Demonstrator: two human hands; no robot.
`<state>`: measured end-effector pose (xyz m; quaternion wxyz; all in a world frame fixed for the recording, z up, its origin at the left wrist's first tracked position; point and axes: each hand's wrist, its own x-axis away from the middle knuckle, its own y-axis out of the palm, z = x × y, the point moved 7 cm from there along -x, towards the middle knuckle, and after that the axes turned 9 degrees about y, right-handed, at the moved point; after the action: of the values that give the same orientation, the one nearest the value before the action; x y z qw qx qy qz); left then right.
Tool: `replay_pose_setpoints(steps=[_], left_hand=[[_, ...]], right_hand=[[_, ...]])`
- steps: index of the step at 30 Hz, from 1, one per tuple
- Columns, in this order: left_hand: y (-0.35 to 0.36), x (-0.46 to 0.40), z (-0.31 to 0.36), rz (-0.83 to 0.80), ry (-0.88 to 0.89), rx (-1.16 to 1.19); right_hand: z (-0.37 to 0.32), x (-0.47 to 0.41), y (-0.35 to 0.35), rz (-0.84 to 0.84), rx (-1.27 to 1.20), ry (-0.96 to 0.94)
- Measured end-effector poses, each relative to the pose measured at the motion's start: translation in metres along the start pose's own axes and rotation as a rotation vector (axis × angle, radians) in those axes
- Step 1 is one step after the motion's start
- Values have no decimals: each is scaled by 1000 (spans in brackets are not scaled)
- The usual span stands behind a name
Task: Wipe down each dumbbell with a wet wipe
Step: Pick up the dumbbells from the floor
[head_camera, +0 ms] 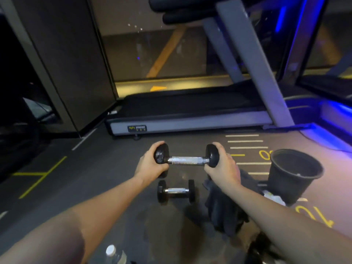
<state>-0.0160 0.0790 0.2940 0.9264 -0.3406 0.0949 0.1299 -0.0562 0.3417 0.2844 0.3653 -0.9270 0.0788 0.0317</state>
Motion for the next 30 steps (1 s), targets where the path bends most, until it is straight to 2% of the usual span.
replay_pose_setpoints(steps=[5,9,15,19,30], left_hand=[[9,-6,72,-17,142,-60],[47,-15,93,-92,192,-58],[132,-28,61,-149,139,92],[177,-49,47,-221,132,120],[229,-109,-6,-282,109,137]], right_hand=[[19,5,-58,124,-105,6],[56,2,-78,153,-106,67],[109,-21,-85,185,62,140],[142,-39,-75,173,81,195],[165,-101,-30,131,172,258]])
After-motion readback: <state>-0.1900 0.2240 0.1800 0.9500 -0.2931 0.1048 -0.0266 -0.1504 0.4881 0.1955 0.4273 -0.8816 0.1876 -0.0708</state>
